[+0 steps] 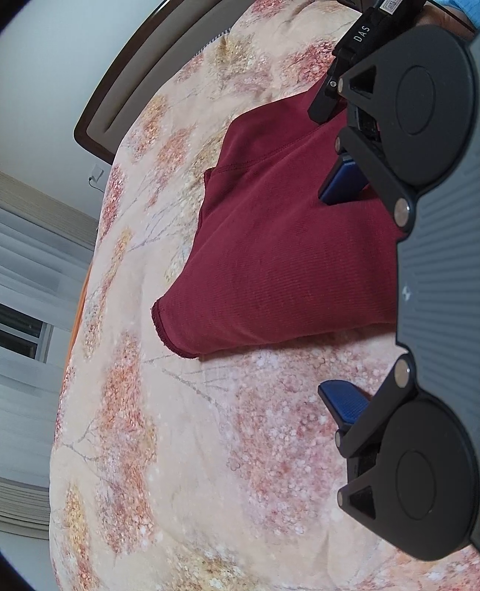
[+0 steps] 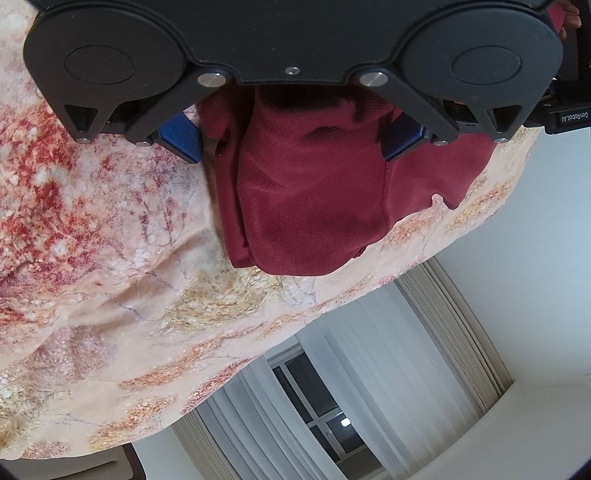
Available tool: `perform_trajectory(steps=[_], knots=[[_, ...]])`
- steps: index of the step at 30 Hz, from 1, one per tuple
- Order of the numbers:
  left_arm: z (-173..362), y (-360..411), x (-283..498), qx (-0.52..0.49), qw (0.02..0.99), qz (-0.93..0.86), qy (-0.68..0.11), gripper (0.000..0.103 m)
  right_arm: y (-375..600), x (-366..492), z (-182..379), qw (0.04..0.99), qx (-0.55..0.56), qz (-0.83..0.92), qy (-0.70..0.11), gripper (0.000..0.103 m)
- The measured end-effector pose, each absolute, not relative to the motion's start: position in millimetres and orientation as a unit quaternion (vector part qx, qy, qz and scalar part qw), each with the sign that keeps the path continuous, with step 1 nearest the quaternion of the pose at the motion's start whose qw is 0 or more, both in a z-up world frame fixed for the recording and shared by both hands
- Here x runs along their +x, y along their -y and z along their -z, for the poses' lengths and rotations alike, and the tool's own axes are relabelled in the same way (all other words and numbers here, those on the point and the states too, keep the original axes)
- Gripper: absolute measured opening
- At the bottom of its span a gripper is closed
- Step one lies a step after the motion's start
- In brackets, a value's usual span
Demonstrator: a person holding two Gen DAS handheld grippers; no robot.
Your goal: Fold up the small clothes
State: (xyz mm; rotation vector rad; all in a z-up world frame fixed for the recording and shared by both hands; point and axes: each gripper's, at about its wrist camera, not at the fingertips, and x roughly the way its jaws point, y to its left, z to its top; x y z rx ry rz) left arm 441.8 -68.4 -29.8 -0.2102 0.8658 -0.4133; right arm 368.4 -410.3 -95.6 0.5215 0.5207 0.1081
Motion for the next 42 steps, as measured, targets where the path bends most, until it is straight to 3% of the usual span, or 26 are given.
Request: perform_trajectory(steps=[9,19,22,28,30,35,42], knots=[[30.0,68.6,442.3,-0.100,0.882,0.198,-0.416,0.103,412.4,363.1,97.3,0.933,0.258,-0.059,-0.244,0.101],[25.5,71.3,445.9,-0.093,0.875,0.188,-0.435,0.103,415.8,354.3,98.2,0.935,0.267,-0.048,-0.229,0.070],[22.6,69.8,445.2,-0.106,0.874,0.183,-0.438,0.102,417.2,352.9,98.5,0.935,0.270,-0.041,-0.226,0.066],[20.0,70.9,438.7,-0.129,0.873,0.182,-0.434,0.085,406.9,350.6,95.5,0.945,0.238,-0.024,-0.224,0.057],[17.3,74.1,436.1,-0.137,0.872,0.184,-0.433,0.070,405.3,349.1,95.0,0.948,0.231,-0.017,-0.220,0.051],[7.2,88.9,427.1,-0.122,0.885,0.155,-0.421,0.059,397.7,341.9,92.4,0.958,0.205,-0.009,-0.200,0.034],[-6.0,107.7,413.7,-0.066,0.903,0.139,-0.401,0.051,390.9,334.8,89.7,0.967,0.181,-0.006,-0.179,0.030]])
